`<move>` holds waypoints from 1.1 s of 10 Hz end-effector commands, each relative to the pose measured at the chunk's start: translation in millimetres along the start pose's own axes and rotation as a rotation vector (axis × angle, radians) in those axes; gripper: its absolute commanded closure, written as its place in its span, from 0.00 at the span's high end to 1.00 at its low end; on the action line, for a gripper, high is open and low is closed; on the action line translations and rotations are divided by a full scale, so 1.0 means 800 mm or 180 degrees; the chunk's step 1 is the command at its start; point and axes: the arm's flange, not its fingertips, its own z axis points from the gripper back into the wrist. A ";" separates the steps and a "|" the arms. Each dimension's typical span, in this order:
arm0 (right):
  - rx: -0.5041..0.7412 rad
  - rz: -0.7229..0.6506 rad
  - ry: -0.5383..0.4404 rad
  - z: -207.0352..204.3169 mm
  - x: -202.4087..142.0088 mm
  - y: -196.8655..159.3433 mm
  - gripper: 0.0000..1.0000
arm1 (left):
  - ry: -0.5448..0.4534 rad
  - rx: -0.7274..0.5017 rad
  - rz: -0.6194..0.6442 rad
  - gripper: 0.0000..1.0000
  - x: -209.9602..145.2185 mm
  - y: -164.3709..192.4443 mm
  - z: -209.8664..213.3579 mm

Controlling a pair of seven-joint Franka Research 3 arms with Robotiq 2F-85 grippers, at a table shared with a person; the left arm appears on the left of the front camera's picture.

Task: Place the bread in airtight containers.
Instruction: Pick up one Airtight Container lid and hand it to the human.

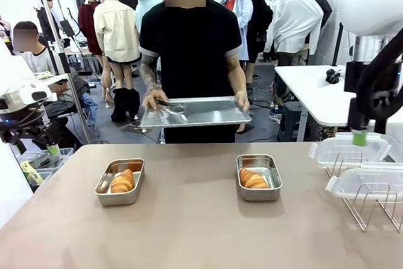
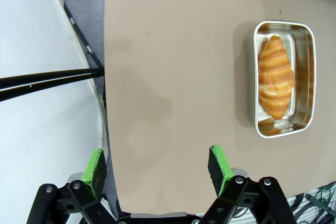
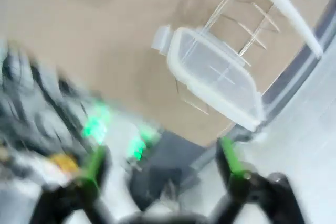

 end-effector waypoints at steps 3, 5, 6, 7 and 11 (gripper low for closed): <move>-0.1256 0.2882 0.0874 0.028 -0.048 -0.063 1.00 | 0.0000 0.0028 0.0004 1.00 -0.003 0.002 0.001; -0.1214 0.3432 0.0677 0.020 -0.044 -0.084 1.00 | 0.0000 0.0028 0.0004 1.00 -0.003 0.002 0.001; -0.1097 0.3438 0.0294 0.009 -0.043 -0.092 1.00 | 0.0000 0.0028 0.0004 1.00 -0.003 0.002 0.001; -0.0901 0.3422 0.0016 -0.004 -0.042 -0.092 1.00 | 0.0000 0.0028 0.0004 1.00 -0.003 0.002 0.001; 0.0078 0.2294 -0.0513 -0.035 -0.025 -0.067 1.00 | 0.0000 0.0028 0.0004 1.00 -0.003 0.002 0.001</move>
